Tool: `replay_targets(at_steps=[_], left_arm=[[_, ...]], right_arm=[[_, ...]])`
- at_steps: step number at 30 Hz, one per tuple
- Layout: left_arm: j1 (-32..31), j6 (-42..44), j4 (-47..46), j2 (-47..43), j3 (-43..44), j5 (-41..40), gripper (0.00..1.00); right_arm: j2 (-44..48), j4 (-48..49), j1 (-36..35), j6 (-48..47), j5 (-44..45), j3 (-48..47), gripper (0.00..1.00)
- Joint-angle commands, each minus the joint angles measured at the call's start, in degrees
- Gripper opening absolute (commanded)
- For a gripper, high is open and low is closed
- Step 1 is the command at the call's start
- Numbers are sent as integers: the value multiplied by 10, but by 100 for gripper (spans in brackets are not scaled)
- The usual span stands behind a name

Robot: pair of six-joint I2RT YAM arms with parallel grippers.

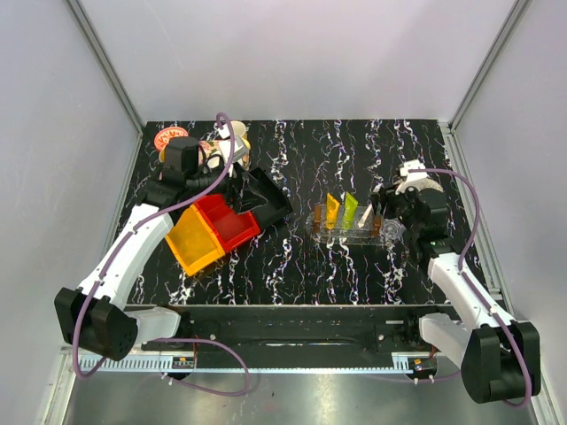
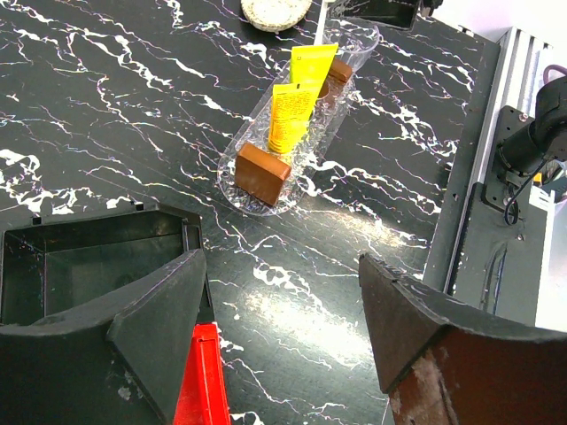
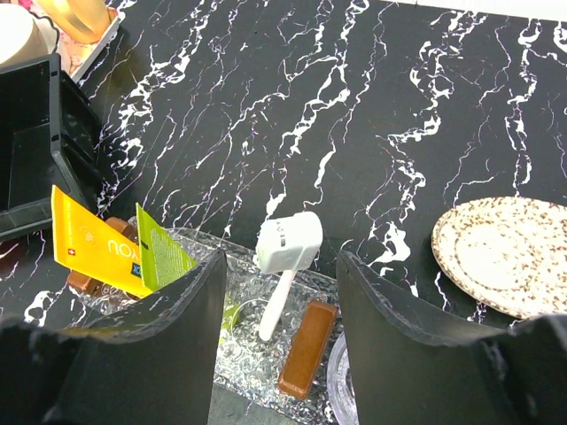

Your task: Prepare toiletry sets of a toothbrush and toothpaste on the tray

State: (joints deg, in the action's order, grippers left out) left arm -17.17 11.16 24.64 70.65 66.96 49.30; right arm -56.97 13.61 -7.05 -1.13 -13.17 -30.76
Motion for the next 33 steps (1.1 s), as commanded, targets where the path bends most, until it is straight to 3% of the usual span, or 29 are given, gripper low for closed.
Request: replay_targets(at_steps=[1, 21, 33], left_arm=[[3, 8, -9, -20, 0, 12, 74], [2, 18, 1, -24, 5, 5, 74], [3, 24, 8, -26, 7, -3, 74]], right_arm=[[19, 9, 5, 2, -1, -30, 59], [53, 7, 5, 2, 31, -61, 64], [63, -19, 5, -9, 95, -118, 77]])
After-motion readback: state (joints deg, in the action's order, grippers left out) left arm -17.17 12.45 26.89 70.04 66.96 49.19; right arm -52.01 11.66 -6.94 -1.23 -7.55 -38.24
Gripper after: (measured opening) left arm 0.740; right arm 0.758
